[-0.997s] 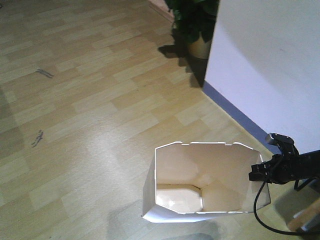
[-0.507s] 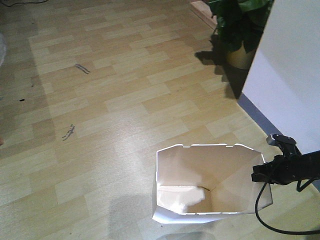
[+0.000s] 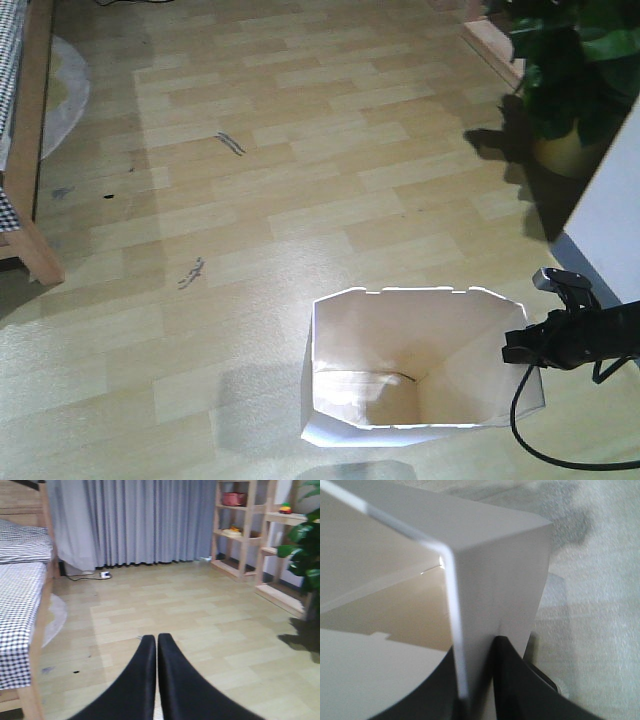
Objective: Move trash bin to bedside with robot
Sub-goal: 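Turn the base away from the desk carrying the bin in the right gripper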
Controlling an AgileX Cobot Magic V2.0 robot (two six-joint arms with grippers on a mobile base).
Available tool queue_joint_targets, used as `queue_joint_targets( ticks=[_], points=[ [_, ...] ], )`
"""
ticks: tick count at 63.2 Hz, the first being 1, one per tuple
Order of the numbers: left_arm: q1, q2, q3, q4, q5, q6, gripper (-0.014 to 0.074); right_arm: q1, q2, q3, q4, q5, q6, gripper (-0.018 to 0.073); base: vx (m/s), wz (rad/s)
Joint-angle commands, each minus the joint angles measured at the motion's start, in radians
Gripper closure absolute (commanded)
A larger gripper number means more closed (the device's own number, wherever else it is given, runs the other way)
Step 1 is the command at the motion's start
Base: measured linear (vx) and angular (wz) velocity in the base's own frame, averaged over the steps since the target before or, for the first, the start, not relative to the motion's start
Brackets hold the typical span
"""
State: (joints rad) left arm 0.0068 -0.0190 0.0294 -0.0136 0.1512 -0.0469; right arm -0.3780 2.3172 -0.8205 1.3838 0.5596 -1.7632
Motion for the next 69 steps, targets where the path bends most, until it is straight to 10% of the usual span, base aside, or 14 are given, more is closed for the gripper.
queue_joint_targets(
  ticks=[1,69],
  points=[
    [-0.003,-0.01,0.029,-0.003,-0.078,-0.009,0.0602,-0.005,-0.069,-0.008,0.042,0.235,0.003,0.0565,0.25,0.31],
    [-0.003,-0.01,0.028,-0.003,-0.078,-0.009,0.0602,-0.005,-0.069,-0.008,0.042,0.235,0.003,0.0565,0.32,0.18]
  ],
)
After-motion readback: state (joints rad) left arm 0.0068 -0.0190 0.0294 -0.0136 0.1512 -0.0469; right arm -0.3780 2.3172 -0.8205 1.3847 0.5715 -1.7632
